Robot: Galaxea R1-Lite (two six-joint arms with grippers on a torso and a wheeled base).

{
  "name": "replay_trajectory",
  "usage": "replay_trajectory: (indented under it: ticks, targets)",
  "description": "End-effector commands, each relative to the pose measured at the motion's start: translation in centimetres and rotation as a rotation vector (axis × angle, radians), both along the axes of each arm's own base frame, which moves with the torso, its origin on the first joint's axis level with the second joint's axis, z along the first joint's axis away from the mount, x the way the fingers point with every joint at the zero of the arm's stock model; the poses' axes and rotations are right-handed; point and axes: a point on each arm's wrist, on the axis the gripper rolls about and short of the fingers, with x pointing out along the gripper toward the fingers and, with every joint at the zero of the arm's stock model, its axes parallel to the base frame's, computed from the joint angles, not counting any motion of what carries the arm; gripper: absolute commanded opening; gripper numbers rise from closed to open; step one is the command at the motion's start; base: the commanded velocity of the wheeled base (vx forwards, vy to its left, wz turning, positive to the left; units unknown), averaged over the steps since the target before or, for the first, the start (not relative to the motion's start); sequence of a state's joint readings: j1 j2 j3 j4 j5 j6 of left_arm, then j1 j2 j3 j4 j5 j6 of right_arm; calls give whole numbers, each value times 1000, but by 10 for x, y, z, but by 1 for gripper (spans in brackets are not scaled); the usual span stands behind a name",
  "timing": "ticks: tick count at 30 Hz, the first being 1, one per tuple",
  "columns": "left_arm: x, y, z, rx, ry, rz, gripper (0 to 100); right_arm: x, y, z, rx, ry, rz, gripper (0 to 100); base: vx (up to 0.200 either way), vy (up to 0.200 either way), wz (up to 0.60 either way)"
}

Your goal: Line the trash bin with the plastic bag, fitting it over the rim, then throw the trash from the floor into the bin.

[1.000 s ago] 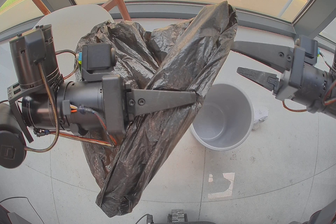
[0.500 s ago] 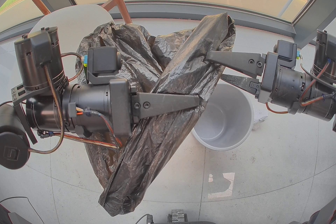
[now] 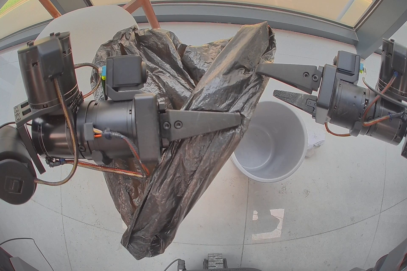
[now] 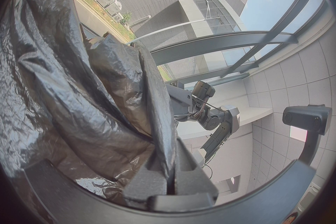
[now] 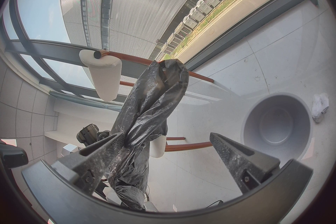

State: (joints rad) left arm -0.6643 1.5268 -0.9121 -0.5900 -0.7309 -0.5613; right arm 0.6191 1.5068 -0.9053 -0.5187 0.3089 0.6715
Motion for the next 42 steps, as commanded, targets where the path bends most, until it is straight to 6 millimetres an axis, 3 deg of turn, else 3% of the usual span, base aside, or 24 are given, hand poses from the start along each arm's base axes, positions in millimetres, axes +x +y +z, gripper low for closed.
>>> replay_trajectory:
  ticks: [1,21,30,42]
  targets:
    - [0,0,1,-2,-2,4,0,-1,0,-3,-5,8,-2,100,0,0,0]
    - [-4,-1,-2,-2,-34,-15,0,13,13,-6,-4,29,17,100,0,0,0]
    - [-4,-2,-4,9,-60,-25,0,1,28,-5,66,143,71,100,0,0,0]
    - [-5,-1,-6,18,-90,-23,0,2,27,-14,47,195,56,100,0,0,0]
